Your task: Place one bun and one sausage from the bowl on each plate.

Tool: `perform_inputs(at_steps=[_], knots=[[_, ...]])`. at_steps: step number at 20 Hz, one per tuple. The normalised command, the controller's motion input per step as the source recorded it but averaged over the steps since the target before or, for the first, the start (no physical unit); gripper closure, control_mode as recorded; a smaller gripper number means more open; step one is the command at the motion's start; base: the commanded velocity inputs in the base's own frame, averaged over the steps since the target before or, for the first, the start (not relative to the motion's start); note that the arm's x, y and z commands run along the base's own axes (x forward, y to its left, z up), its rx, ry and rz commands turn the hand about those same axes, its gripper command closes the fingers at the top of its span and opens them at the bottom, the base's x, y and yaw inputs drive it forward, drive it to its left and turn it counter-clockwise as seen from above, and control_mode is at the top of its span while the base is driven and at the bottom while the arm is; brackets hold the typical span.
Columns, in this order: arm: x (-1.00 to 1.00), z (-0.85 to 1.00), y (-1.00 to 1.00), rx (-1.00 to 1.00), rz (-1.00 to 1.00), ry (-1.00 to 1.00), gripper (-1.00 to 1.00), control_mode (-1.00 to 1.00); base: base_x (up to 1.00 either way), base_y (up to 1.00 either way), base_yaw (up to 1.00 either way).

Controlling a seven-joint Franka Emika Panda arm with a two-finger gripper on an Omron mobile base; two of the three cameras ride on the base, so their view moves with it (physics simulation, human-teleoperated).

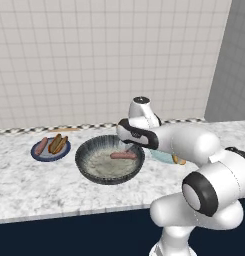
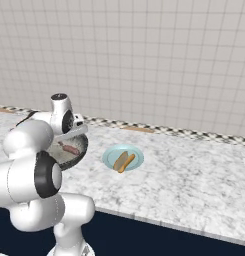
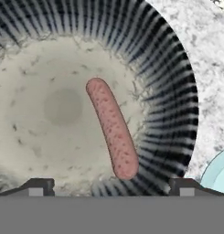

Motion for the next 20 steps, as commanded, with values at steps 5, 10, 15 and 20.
perform_inputs(at_steps=[5, 10, 15, 20], knots=[[-0.06, -0.01, 0.3, -0.06, 0.16, 0.05, -1.0, -1.0, 0.0, 0.0, 0.0], [0.26, -0.33, 0.0, 0.0, 0.05, 0.0, -1.0, -1.0, 0.0, 0.0, 0.0], [0.28, -0.56, 0.0, -0.01, 0.05, 0.0, -1.0, -1.0, 0.0, 0.0, 0.0], [0.21, -0.31, 0.0, -0.02, 0.0, 0.0, -1.0, -1.0, 0.0, 0.0, 0.0]])
